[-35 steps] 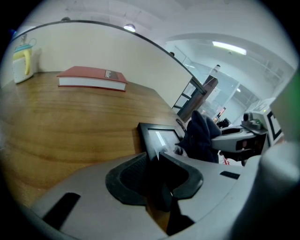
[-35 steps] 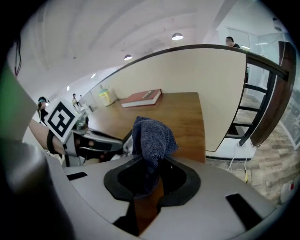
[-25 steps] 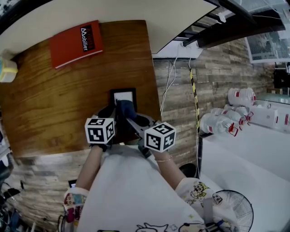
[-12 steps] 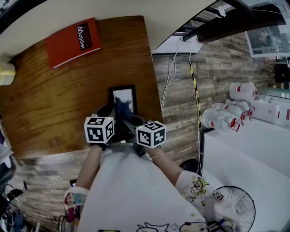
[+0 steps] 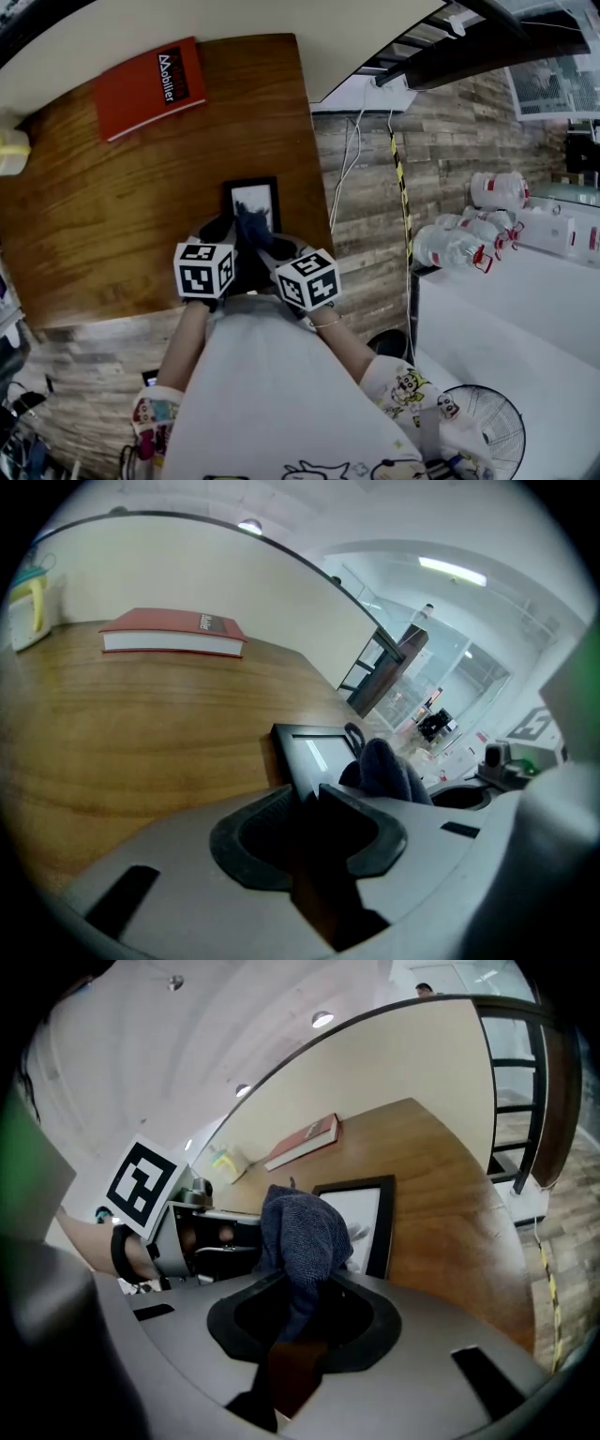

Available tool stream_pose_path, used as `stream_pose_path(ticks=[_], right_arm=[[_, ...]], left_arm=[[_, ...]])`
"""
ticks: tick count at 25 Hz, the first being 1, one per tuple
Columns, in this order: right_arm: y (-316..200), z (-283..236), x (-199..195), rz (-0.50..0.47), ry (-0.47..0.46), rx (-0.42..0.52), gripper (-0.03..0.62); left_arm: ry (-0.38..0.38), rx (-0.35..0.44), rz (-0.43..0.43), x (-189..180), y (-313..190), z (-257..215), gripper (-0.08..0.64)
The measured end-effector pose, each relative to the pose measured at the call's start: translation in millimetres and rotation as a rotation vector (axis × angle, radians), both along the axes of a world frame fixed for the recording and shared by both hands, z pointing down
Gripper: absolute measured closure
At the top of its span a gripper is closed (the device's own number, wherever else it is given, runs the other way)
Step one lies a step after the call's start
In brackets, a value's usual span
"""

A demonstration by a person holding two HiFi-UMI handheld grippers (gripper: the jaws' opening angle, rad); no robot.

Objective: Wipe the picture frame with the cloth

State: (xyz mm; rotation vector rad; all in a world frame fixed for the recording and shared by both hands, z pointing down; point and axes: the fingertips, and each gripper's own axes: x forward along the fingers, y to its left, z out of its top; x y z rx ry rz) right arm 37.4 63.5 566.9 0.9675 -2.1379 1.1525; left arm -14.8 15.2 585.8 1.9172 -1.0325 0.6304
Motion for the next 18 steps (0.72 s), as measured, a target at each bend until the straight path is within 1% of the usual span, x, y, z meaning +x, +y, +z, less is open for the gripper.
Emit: stream_pose_path(ticks=[3, 9, 14, 18], right_arm=[[-1.0, -1.5, 11.8, -0.019, 0.061, 0.035, 0.522], [-2.6, -5.0, 35.8, -0.037, 0.155, 0.086, 0.522], [-0.8, -7.9, 45.1, -0.03, 0.164, 0.1, 0.522], [-1.2, -10.0, 53.4, -0.019, 0.189, 0.115, 0.522]], left_arm=[[-0.003, 0.0, 0.0, 0.1, 0.8, -0.2, 0.477], [-0.004, 0.003, -0.001, 0.9, 1.0, -0.8, 0.477], [-0.005, 0.005, 0.0, 1.4, 1.0, -1.2, 0.477], [-0.005, 0.005, -0.001, 0.7, 1.0, 0.1, 0.477]])
